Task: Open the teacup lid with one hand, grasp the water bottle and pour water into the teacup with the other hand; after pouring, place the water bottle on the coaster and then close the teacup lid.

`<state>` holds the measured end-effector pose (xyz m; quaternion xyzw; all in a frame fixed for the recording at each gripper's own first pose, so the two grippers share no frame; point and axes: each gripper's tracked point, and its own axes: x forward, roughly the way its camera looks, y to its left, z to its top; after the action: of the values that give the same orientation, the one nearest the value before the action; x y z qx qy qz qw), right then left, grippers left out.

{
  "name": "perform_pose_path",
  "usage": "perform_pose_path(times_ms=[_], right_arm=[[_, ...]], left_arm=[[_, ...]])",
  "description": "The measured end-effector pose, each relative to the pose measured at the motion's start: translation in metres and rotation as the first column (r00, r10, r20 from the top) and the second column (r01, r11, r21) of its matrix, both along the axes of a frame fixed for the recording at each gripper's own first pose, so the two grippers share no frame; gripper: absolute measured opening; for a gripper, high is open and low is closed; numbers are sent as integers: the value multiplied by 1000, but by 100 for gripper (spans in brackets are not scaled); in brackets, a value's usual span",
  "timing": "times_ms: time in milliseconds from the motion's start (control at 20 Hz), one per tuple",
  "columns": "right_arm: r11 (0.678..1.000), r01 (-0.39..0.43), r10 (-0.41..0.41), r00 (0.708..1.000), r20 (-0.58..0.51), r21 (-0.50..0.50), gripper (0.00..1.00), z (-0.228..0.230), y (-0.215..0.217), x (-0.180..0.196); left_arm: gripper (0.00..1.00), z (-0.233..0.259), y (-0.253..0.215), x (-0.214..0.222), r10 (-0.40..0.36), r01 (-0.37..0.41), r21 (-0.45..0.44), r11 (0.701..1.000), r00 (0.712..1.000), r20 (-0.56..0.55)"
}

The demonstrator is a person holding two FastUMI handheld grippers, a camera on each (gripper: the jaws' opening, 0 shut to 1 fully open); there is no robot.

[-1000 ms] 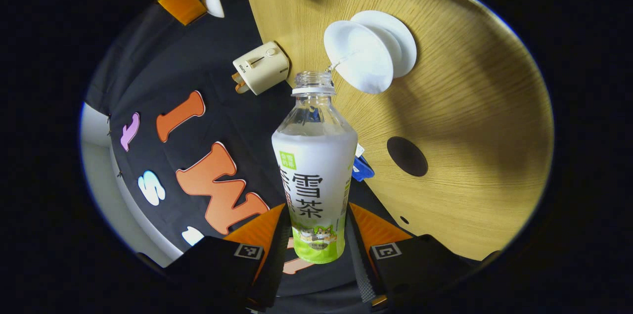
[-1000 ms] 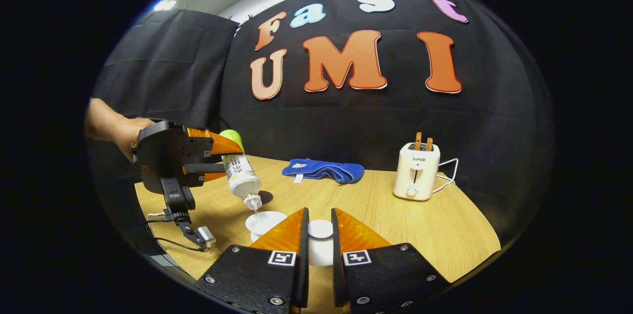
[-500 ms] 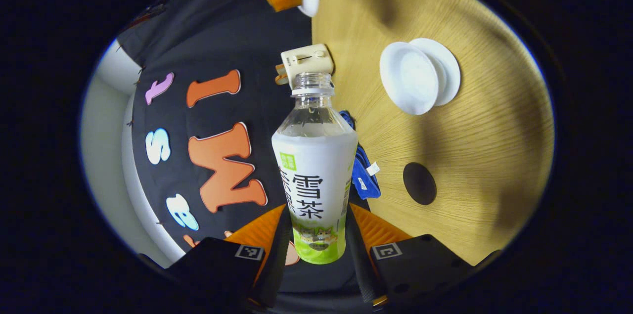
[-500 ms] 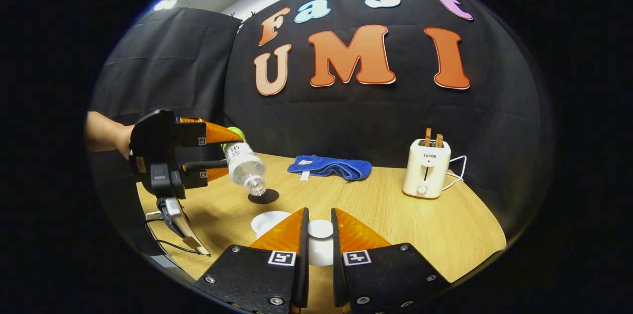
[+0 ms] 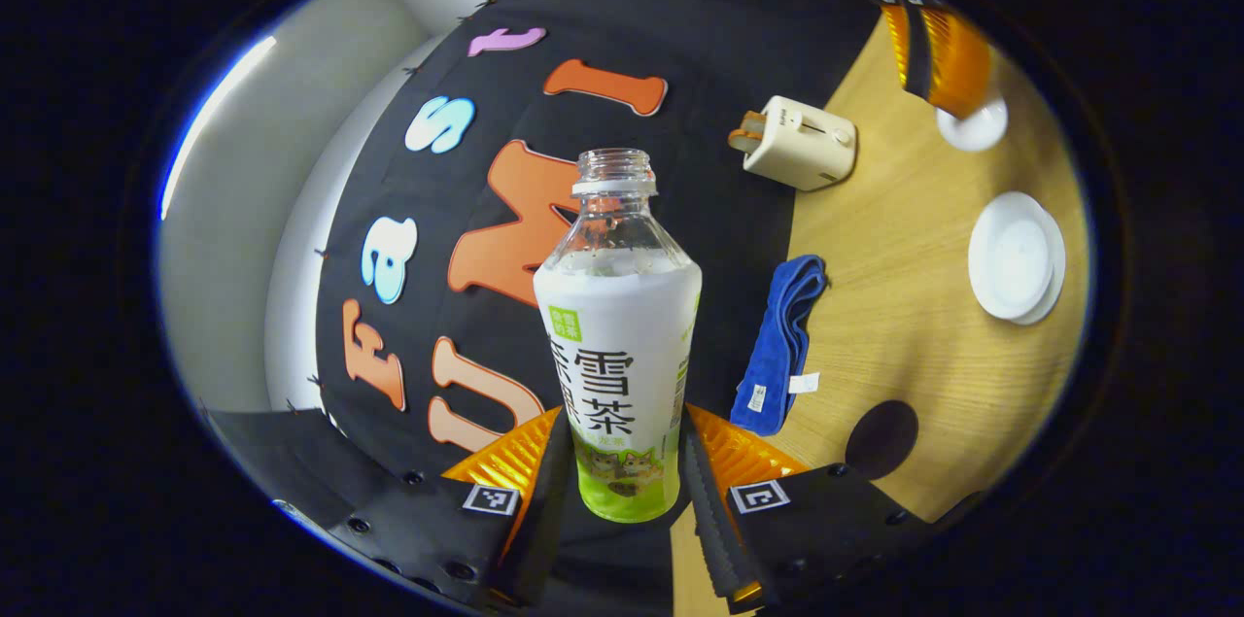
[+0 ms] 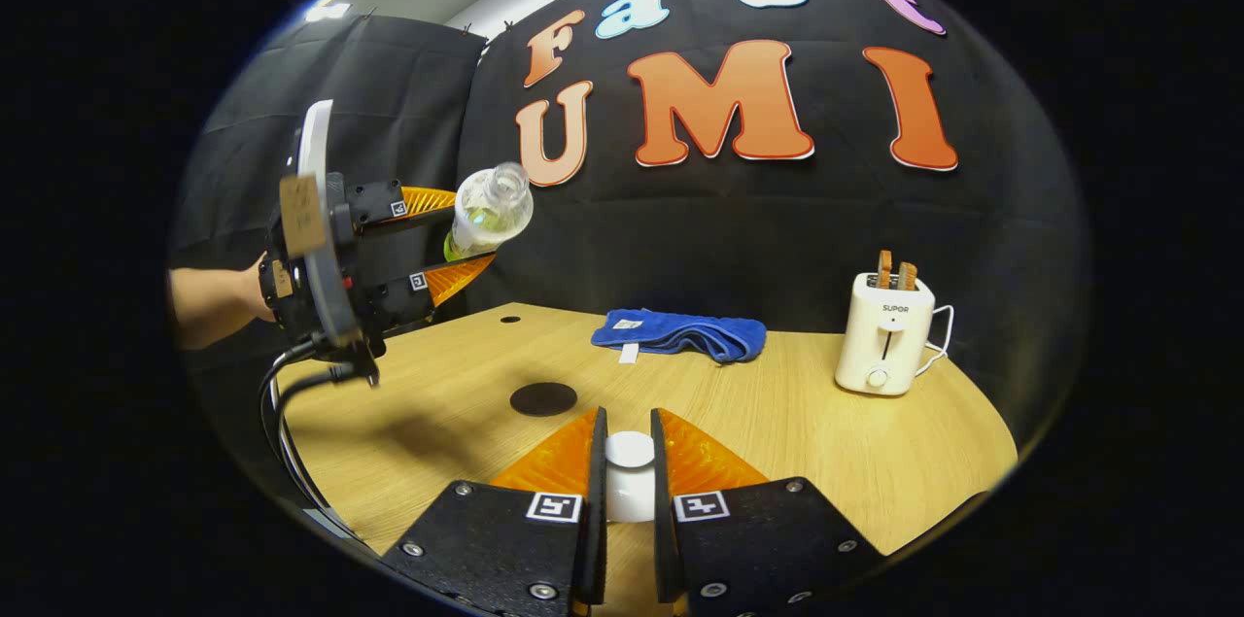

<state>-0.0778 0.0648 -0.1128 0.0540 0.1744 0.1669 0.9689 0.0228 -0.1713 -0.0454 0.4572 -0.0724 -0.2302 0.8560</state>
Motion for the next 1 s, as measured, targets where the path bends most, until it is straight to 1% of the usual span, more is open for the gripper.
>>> perform_pose_path(times_ms=[50,150,200,250,350,400,450,500,550,600,650,700,750,800,850,900,950,1000], right_arm=[[1000,-5,5,1000,-2,1,20,-2,4,2],[1000,-14,14,1000,-4,6,20,-4,10,6],[1000,-18,18,1000,-5,11,20,-5,13,7],[1000,-20,20,1000,-4,11,20,-7,14,9],[1000,-22,23,1000,-8,7,20,-11,15,12],[1000,-23,23,1000,-9,6,20,-13,15,12],[1000,-24,24,1000,-10,8,20,-14,15,13],[1000,-23,23,1000,-10,12,20,-15,16,14],[1000,-24,24,1000,-10,15,20,-16,16,15],[1000,-25,25,1000,-11,16,20,-17,17,15],[999,-28,28,999,-14,17,20,-19,18,15],[999,-31,31,999,-18,16,20,-21,19,15],[999,-33,33,999,-19,15,20,-22,20,16],[999,-34,35,999,-22,13,20,-24,20,16],[999,-37,38,999,-25,14,20,-25,21,17],[999,-41,41,999,-30,15,20,-27,23,17],[999,-46,46,998,-32,15,20,-28,24,17],[999,-47,48,998,-34,12,20,-29,25,18]], left_arm=[[62,-3,0,2,15,-18,-70,997,999,-31],[61,-13,3,11,43,-67,-213,975,993,-114],[62,-19,0,20,56,-104,-301,948,985,-166],[64,-26,-2,26,53,-129,-366,921,976,-210],[64,-38,-7,28,19,-172,-504,846,955,-294],[64,-47,-11,28,6,-194,-542,818,944,-329],[64,-53,-15,31,-8,-211,-571,794,934,-356],[62,-59,-21,29,-19,-232,-587,776,921,-389],[64,-66,-24,27,-30,-259,-600,757,903,-428],[64,-78,-27,31,-45,-306,-623,720,876,-481],[63,-85,-27,33,-58,-340,-639,690,854,-517],[66,-96,-25,34,-64,-379,-646,662,831,-553],[63,-107,-23,34,-68,-417,-649,636,807,-586],[63,-119,-21,34,-76,-450,-647,615,783,-617],[63,-130,-21,31,-83,-481,-641,598,759,-646],[63,-143,-25,28,-100,-509,-629,588,726,-681],[63,-152,-27,26,-110,-524,-617,587,704,-702],[64,-159,-28,24,-114,-538,-607,585,686,-718]])
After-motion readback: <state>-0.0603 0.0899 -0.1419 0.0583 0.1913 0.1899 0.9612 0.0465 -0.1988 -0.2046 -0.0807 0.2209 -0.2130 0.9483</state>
